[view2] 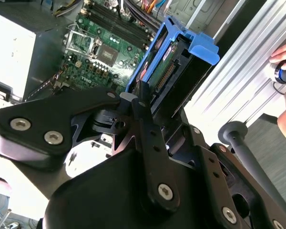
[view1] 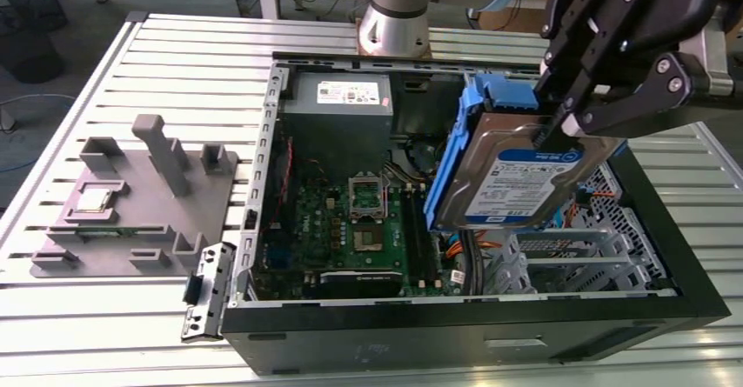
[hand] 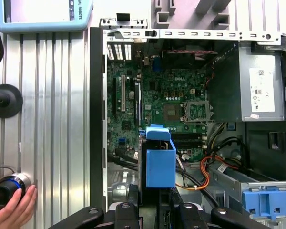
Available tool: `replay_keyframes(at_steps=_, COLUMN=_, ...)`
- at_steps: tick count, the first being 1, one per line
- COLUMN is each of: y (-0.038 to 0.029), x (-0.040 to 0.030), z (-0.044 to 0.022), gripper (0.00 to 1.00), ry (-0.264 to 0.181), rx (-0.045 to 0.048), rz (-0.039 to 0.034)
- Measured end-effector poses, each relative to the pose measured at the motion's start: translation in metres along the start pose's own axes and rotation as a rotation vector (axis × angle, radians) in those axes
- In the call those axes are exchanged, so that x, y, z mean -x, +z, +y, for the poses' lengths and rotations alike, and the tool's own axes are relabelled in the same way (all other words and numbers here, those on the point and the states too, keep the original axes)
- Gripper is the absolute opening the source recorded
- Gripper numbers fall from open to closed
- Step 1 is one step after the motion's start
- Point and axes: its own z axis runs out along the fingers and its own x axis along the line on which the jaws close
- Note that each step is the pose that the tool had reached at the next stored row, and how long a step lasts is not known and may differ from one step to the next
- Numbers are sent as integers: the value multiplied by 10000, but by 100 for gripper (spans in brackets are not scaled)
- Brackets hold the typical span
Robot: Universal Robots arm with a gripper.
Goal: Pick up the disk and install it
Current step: 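Pick up the disk, then insert the disk into the insertion slot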
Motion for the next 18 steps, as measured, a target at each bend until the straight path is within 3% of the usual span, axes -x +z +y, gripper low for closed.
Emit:
replay_keyframes(at_steps=9, y=-8, x=9, z=-257, gripper=35, ry=0, rx=7, rz=0)
replay_keyframes(at_steps=13, y=-11, x=11, z=-305, gripper=35, ry=0, rx=9, rz=1)
replay_keyframes(at_steps=18, y=-11, x=11, z=-317, gripper=35, ry=0, rx=9, rz=0)
